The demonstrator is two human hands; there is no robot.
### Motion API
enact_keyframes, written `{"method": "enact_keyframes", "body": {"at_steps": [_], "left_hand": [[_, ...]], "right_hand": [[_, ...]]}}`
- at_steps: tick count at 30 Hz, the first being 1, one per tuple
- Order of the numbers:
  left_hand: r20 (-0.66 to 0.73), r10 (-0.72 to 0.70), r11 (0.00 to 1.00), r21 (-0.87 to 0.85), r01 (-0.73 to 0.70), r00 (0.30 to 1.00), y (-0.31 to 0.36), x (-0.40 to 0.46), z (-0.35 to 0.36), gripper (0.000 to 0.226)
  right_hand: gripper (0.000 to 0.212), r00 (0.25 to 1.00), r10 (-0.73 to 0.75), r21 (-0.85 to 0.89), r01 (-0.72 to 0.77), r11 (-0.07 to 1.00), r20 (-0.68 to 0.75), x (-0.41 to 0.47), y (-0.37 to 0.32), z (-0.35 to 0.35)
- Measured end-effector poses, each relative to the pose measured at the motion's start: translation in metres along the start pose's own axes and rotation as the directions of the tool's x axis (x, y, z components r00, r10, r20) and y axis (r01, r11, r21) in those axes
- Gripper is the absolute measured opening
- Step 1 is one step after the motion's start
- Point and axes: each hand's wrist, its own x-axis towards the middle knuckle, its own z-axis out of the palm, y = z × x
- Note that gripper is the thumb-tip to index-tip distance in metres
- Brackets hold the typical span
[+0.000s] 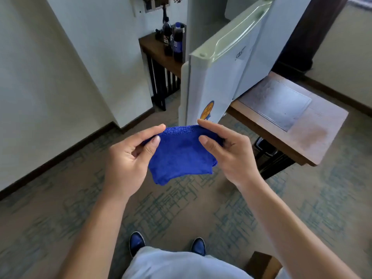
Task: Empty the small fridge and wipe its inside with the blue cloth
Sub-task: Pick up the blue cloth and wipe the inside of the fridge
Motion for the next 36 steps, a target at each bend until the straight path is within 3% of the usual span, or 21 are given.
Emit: {"method": "enact_keyframes", "body": {"at_steps": [4,13,19,36], "left_hand": [[-0.029,-0.008,1.000,0.009,0.008,1.000,-0.011,0.004,-0.056,0.027],[-0.024,-0.046,0.998,0.033,0.046,0.999,-0.057,0.030,-0.197,0.028],[-0.020,-0.030,0.992,0.118,0.032,0.999,-0.077,0.044,-0.271,0.032],[-0.036,-0.073,0.986,0.145,0.077,0.997,-0.124,0.136,-0.328,0.027]], "right_hand": [[0.035,0.998,-0.014,-0.032,0.016,0.999,0.057,0.014,-0.001,0.056],[0.029,0.997,-0.067,-0.183,0.072,0.980,0.035,0.034,-0.002,0.202],[0.028,0.994,-0.097,-0.195,0.106,0.975,0.057,0.045,-0.007,0.274],[0.024,0.992,-0.100,-0.169,0.112,0.979,0.079,0.151,0.018,0.339]]}}
